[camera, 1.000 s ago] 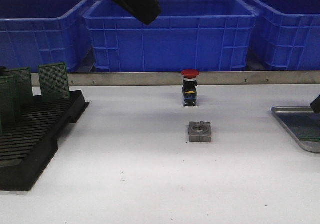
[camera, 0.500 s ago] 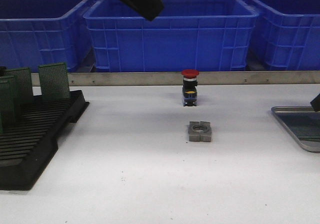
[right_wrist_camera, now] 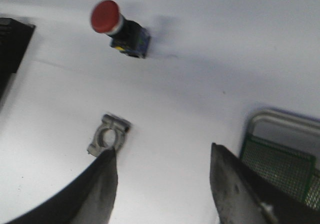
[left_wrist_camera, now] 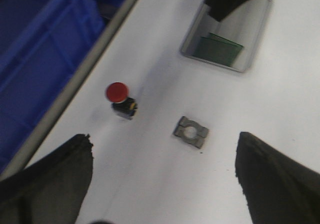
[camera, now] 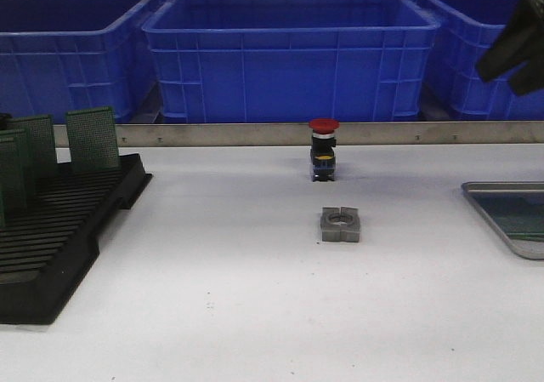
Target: Place circuit board on tray
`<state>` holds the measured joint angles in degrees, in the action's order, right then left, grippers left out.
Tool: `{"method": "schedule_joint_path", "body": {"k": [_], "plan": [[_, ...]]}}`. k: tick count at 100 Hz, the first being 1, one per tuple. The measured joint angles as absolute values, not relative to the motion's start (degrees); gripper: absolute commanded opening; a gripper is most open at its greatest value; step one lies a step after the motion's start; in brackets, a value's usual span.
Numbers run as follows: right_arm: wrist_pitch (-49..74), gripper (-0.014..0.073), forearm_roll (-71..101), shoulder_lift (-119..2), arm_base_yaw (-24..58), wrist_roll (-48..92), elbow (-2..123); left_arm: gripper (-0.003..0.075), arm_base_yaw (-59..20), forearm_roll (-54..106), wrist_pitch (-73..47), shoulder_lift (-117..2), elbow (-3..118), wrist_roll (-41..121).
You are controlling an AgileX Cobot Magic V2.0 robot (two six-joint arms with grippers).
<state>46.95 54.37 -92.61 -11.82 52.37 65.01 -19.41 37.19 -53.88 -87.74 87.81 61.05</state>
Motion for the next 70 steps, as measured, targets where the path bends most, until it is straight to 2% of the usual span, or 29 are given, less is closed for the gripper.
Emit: {"method": "schedule_joint_path", "body": {"k": [37,70], "plan": [[30.87,0.0435,52.4,-73.23,-1.32,52.37,58.78,0.0548,-4.74,43.27,-34.81,-67.88,67.82,60.38],[16.27,0.0435,52.12,-53.26,-0.68,52.72,42.7,0.0548,-1.04,47.34,-21.74,-49.64,47.99,60.38]]}}
